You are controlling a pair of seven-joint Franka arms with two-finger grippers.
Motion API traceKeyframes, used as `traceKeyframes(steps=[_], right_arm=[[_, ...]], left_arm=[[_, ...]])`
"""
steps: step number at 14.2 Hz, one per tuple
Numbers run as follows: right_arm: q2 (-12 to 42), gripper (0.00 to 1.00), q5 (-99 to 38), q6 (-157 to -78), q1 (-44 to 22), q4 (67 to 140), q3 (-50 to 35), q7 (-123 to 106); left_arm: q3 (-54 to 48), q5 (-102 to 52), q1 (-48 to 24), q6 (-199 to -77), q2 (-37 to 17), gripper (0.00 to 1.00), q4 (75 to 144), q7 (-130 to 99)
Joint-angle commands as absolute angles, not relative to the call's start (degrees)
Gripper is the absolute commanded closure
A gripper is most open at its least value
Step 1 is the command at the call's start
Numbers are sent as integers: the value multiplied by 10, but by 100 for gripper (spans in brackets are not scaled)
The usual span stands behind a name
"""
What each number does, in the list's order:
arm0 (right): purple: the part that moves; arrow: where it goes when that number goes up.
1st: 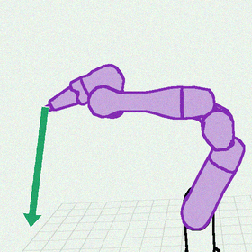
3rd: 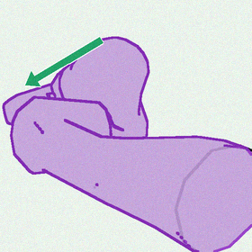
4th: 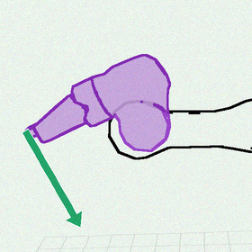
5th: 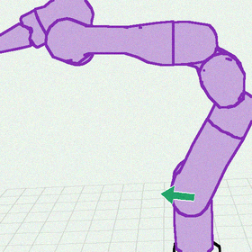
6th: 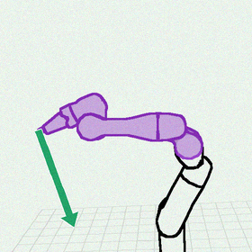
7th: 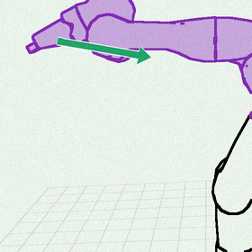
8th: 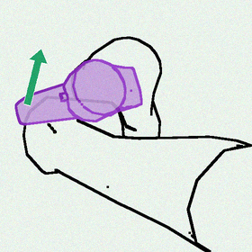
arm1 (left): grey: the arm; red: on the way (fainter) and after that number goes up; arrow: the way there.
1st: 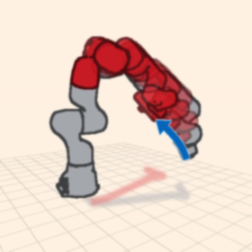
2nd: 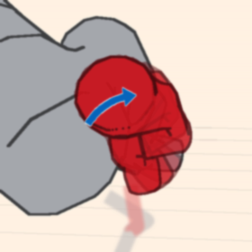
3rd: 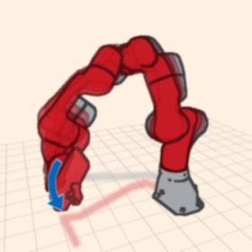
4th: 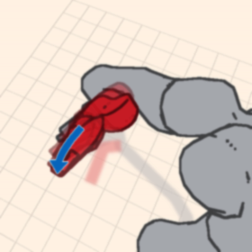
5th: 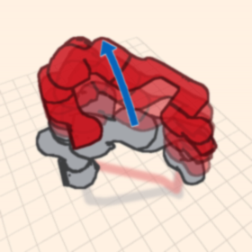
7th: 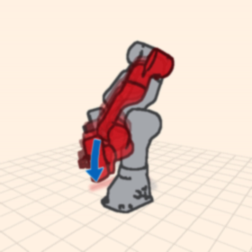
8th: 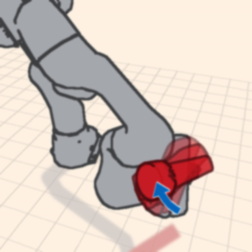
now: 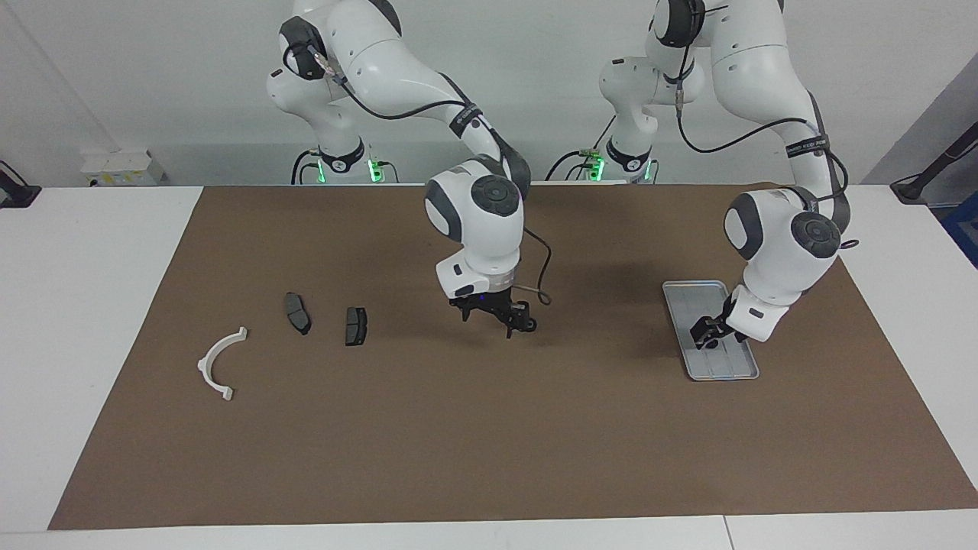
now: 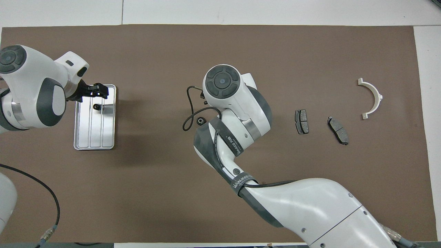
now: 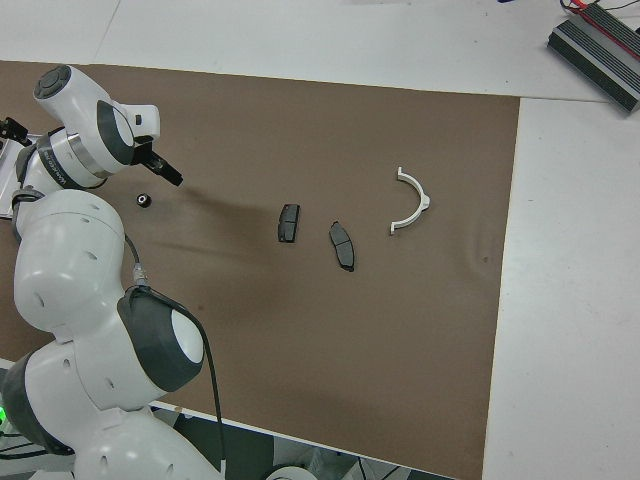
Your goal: Place bearing gear from tray to pile
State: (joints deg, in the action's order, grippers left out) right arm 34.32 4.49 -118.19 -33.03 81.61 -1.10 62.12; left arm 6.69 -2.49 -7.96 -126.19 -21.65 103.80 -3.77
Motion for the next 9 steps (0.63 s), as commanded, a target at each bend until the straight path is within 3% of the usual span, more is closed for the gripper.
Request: traceKeyframes(steps=[1,5,9], right_arm=[[378,0,60,-1187,-357,791,-12,659],[400,0,70,-1195,-371,780,-25,668],[413,2,75,-1198,-378,778,-28,677]], left_arm=[[62,-18,-80,-1291,-203,26,1070,-23],[62,-18,-68,-1297,-201,42,1084,-16],[62,-18,-59,-1302,-201,42,1090,-3]])
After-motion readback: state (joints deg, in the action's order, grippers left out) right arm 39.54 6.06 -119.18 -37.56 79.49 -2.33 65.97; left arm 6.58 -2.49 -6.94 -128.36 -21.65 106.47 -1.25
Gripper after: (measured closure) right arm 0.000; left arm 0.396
